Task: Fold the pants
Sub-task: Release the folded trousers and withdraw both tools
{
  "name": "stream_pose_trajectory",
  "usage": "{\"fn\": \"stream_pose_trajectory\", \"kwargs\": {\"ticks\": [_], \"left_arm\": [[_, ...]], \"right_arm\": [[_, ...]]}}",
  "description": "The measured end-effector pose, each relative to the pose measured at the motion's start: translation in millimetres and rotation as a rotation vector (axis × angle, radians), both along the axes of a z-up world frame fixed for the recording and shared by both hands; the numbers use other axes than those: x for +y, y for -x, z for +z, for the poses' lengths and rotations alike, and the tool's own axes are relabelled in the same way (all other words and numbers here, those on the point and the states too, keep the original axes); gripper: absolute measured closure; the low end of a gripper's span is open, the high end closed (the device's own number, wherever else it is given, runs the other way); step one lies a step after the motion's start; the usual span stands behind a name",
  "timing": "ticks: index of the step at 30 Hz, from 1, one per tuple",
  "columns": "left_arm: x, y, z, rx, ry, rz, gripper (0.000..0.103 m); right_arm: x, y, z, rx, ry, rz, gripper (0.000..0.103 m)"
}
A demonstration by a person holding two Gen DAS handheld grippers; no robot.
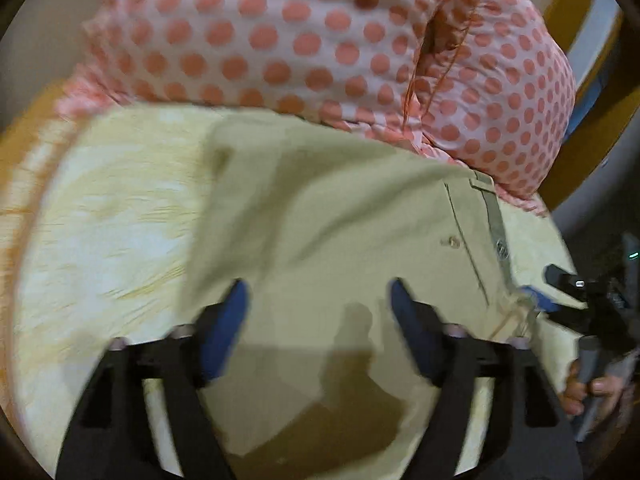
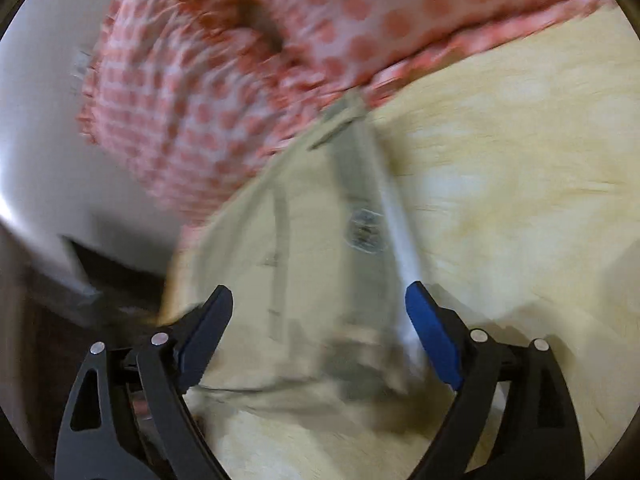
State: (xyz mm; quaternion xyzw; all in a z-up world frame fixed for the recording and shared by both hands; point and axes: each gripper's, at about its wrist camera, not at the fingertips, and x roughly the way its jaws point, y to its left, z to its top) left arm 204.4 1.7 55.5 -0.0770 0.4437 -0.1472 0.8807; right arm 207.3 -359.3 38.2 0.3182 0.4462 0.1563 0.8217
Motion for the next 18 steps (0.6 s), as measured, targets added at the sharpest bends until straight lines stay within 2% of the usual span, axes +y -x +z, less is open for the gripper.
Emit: {"fn": "stream_pose_trajectory", "kwargs": {"ticks": [2, 3, 5, 8, 10, 16, 18], "left_arm": [[0.9, 43.8, 11.9, -0.106, -0.097, 0.028, 0.005], [2.3, 57.2, 14.3, -0.136, -0.131, 0.04, 0.002], [3.1, 100.1, 12.5, -0.207, -0.227, 0.074, 0.002], [1.8, 147.2, -3.5, -0.235, -0.341, 0.127, 0.002], [2.3, 161.9, -13.7, -0.227, -0.382, 0.164, 0.002], [4.2, 169.9, -35.4, -0.19, -0.373, 0.178, 0.002], [5.5, 170.7, -39.2, -0.189, -0.345, 0.185, 0.002]], "right_arm": [[10.6, 24.1, 11.3, -0.055, 0.089, -0.008, 0.001], [18.1, 44.6, 14.7, -0.095, 0.13, 0.002, 0.001], [37.8, 78.2, 14.6, -0.155, 0.225, 0.037, 0.001], [78.7, 120.9, 4.0, -0.226, 0.409, 0.077, 0.001], [102.0, 140.9, -6.7, -0.273, 0.492, 0.078, 0.001], [121.1, 157.2, -24.9, -0.285, 0.599, 0.042, 0.001], [126.5, 160.6, -27.0, -0.288, 0.624, 0.035, 0.001]]}}
